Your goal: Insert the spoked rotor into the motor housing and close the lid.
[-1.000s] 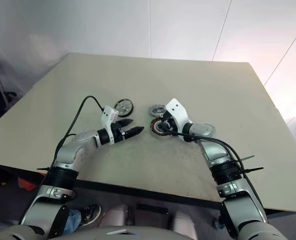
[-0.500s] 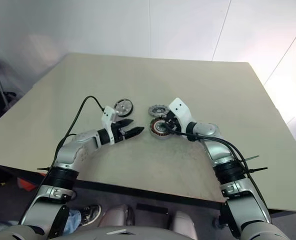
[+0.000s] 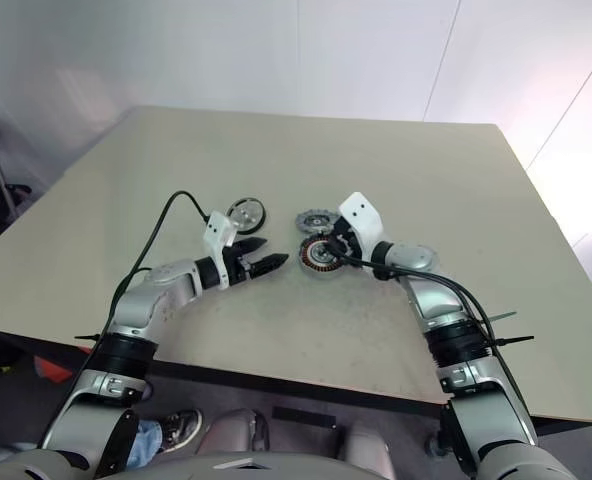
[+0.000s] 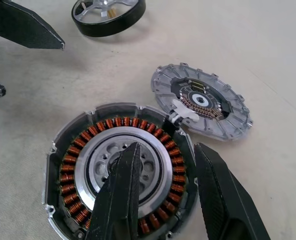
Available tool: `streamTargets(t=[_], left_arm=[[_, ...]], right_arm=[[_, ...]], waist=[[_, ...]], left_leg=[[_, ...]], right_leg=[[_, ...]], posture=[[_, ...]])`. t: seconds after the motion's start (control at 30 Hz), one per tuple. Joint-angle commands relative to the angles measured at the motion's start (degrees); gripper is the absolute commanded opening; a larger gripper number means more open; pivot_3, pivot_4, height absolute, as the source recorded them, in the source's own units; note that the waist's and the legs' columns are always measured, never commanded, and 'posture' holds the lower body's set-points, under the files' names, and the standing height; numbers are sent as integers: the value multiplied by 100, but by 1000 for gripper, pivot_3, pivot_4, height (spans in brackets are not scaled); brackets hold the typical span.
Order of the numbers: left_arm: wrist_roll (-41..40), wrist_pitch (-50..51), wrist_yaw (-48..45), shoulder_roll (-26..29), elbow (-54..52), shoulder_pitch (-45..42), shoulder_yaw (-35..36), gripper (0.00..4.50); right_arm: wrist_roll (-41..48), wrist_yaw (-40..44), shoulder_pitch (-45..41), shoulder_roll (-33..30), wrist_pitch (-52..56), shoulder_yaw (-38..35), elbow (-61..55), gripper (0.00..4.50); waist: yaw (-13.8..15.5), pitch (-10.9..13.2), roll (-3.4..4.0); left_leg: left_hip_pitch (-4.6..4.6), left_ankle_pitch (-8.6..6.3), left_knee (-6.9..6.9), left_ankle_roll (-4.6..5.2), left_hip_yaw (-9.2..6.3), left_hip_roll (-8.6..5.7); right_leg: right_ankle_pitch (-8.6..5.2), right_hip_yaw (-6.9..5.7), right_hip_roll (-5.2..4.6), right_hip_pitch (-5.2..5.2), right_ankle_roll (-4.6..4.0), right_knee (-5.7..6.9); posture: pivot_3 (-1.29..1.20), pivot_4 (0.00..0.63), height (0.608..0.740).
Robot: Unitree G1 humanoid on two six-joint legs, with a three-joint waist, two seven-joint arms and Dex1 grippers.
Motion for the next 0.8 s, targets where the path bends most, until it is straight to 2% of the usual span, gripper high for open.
streamTargets(t=[0.03,0.23,0.33,0.43,0.47,0.8], left_arm=[[-6,-93,-15,29,-115,-136,36,4500],[-3,-73,-1,27,-128,-137,36,4500],[-9,-71,0,23,-132,-132,40,4500],[-9,-68,5,18,-125,-138,40,4500],[-7,-67,9,15,-117,-146,41,4500],[0,-58,30,3,-104,-163,35,4500]], right_arm=[[2,-24,-99,20,-86,-53,-154,1880],[82,-50,-159,84,-48,-145,-213,1880],[184,-19,-166,94,30,-225,-298,1266],[217,21,-156,75,52,-245,-342,220],[211,18,-160,71,55,-251,-341,53],[76,18,29,63,178,-75,-465,53]], waist=[[0,0,0],[0,0,0],[0,0,0],[1,0,0],[1,0,0],[1,0,0]], left_leg=[[0,0,0,0,0,0],[0,0,0,0,0,0],[-1,0,0,0,0,0],[-1,0,0,0,0,0],[-1,0,0,0,0,0],[-2,0,0,0,0,0]], right_leg=[[0,0,0,0,0,0],[0,0,0,0,0,0],[0,0,0,0,0,0],[0,0,0,-1,0,0],[0,0,0,-1,0,-1],[0,0,0,-2,0,-1]], posture=[[0,0,740],[0,0,740],[0,0,740],[0,0,740],[0,0,740],[0,0,740]])
